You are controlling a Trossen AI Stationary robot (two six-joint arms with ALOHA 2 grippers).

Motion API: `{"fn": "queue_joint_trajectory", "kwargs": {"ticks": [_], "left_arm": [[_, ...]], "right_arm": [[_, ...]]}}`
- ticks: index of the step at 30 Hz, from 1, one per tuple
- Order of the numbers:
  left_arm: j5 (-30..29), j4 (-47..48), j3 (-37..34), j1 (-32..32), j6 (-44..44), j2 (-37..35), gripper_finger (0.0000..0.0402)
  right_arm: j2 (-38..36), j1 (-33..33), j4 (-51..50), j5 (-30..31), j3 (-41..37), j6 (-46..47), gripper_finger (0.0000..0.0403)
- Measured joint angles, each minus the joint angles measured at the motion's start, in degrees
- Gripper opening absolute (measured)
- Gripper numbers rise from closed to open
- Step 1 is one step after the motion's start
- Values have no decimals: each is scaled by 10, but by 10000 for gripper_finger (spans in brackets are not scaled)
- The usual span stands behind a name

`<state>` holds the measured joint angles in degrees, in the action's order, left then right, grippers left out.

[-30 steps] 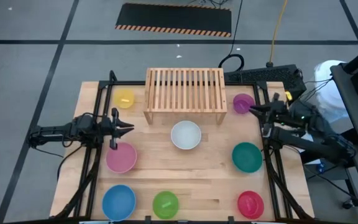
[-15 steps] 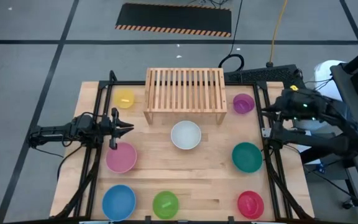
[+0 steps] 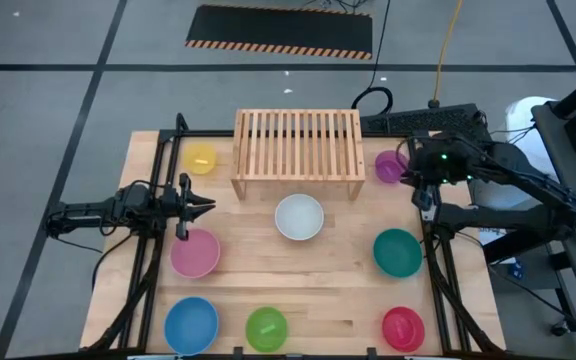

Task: Place and stack bowls onto a shelf
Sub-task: Put the green bowl on the shelf

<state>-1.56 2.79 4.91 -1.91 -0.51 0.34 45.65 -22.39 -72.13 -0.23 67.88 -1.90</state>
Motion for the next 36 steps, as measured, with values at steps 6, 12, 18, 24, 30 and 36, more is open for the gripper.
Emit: {"fn": "queue_joint_trajectory", "kwargs": {"ticks": [6,12,18,24,30,36], "left_arm": [[0,0,0,0,0,0,60],[0,0,0,0,0,0,60],[0,0,0,0,0,0,60],[0,0,0,0,0,0,60],[0,1,0,0,0,0,60],[0,1,0,0,-4,0,60]], "right_arm": [[32,0,5,-6,0,-24,74],[42,0,-6,-74,0,-49,97],[42,0,-64,-135,0,-22,106],[42,0,-126,-135,-11,-18,101],[42,1,-130,-136,-82,-21,101],[42,1,-119,-136,-174,-23,100]]}}
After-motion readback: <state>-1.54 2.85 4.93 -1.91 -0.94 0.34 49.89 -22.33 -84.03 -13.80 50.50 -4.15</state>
